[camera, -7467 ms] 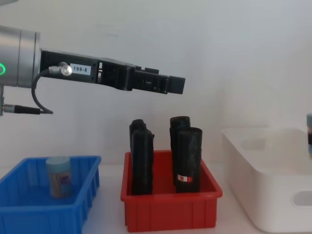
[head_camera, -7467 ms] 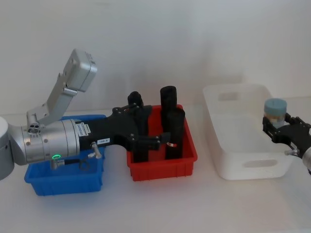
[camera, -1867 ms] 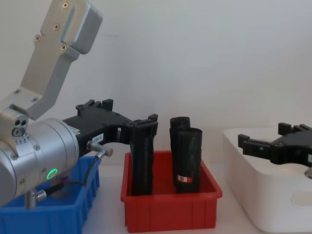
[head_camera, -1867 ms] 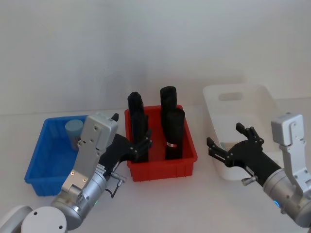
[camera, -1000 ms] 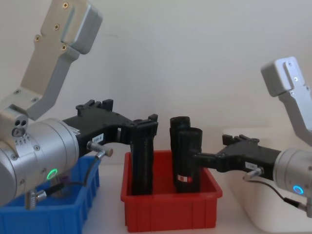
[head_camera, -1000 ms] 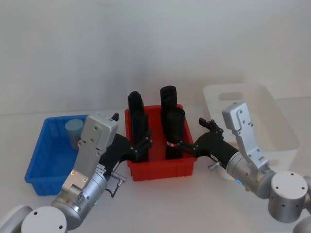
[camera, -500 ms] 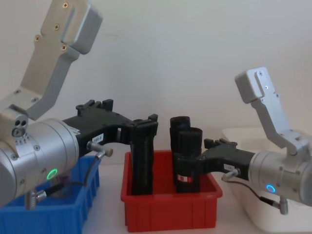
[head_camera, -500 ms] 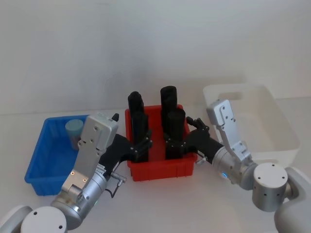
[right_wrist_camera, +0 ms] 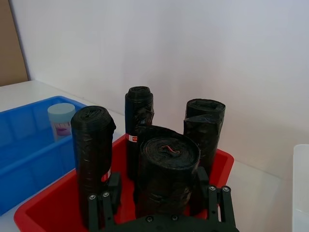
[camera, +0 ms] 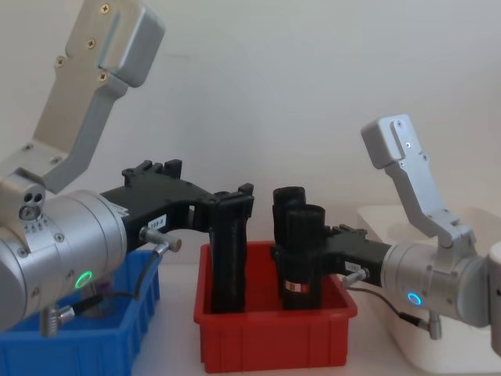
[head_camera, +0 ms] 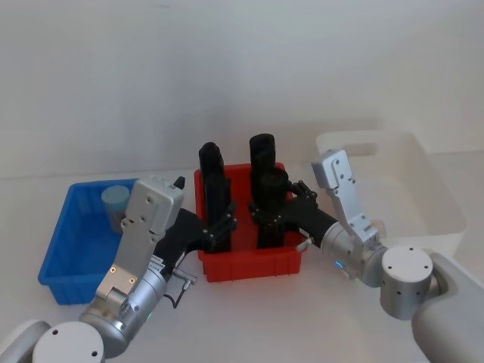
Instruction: Pick the cotton swabs from the blue box and place them into the white box.
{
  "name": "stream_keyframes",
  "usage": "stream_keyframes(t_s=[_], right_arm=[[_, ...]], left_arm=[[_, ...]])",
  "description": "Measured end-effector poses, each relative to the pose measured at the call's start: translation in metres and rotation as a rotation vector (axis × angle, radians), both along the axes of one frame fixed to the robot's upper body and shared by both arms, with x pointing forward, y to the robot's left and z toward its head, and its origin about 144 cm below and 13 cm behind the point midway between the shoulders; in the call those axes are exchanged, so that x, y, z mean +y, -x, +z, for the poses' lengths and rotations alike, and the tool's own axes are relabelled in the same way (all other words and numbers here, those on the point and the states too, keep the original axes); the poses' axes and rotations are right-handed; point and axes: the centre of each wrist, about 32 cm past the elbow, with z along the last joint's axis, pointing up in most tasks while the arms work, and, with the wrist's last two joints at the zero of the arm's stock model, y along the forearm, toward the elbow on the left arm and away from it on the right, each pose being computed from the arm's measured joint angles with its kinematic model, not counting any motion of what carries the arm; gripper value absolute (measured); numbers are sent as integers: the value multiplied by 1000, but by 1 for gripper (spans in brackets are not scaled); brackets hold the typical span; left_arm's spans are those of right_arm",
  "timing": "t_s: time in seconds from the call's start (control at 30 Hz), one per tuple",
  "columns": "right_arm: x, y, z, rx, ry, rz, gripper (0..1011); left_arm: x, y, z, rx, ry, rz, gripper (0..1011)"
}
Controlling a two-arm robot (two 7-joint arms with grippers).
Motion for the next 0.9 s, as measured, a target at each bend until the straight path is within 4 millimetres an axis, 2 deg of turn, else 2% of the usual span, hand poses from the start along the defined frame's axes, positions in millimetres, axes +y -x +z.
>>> stream_keyframes(t_s=[0.23,0.4,0.43,0.73,0.9], right_arm=[[3,-6,-4,11,-11,7,811],[5,-9,-5,16,-22,12,652],[5,-9,-5,16,-24,13,592],[5,-9,-3,5,-61,15,533],[4,-6,4,-30,-96,16,513]], left_arm=[[0,0,0,0,0,0,1004],[0,0,0,0,0,0,1004],[0,0,0,0,0,0,1004],[0,0,0,0,0,0,1004],[0,0,0,0,0,0,1004]])
